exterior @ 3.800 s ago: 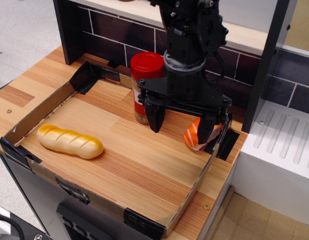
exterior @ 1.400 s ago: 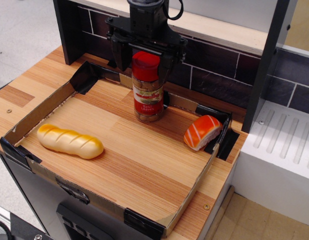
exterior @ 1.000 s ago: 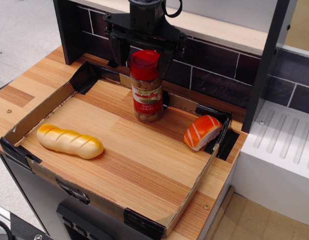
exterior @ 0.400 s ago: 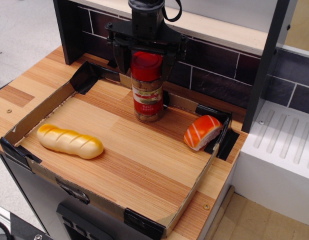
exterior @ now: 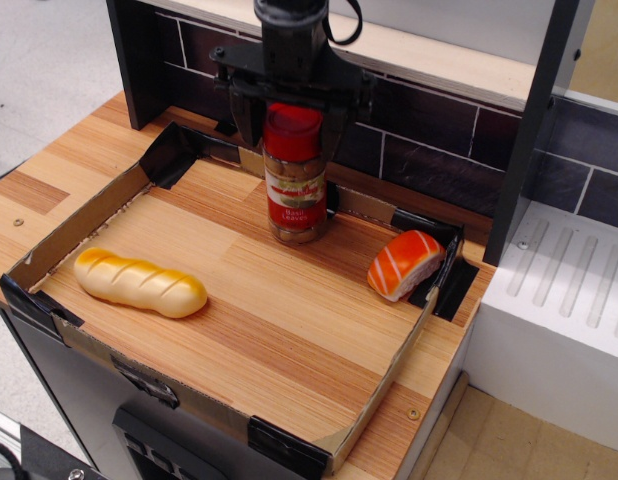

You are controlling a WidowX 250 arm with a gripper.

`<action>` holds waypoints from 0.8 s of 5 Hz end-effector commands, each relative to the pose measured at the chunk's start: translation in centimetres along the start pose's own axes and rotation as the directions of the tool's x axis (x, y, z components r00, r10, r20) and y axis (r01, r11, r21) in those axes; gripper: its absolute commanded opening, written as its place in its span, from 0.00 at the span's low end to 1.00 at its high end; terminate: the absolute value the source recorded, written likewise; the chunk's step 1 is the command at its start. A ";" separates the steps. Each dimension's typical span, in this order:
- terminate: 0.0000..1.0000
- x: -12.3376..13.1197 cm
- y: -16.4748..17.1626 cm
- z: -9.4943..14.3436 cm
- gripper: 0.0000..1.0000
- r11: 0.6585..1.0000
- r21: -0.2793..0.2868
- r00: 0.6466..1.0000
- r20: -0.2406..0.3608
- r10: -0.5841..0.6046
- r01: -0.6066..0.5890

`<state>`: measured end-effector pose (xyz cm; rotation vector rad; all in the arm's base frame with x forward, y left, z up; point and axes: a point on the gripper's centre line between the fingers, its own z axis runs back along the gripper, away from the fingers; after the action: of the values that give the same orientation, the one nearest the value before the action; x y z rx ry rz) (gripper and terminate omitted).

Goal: Topple basil bottle

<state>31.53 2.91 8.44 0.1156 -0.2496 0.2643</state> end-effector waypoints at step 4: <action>0.00 -4.7 -0.9 0.6 0.00 0.986 -0.055 0.949 0.265 0.169 -0.160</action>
<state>27.05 0.61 7.30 0.0956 -0.5168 0.4081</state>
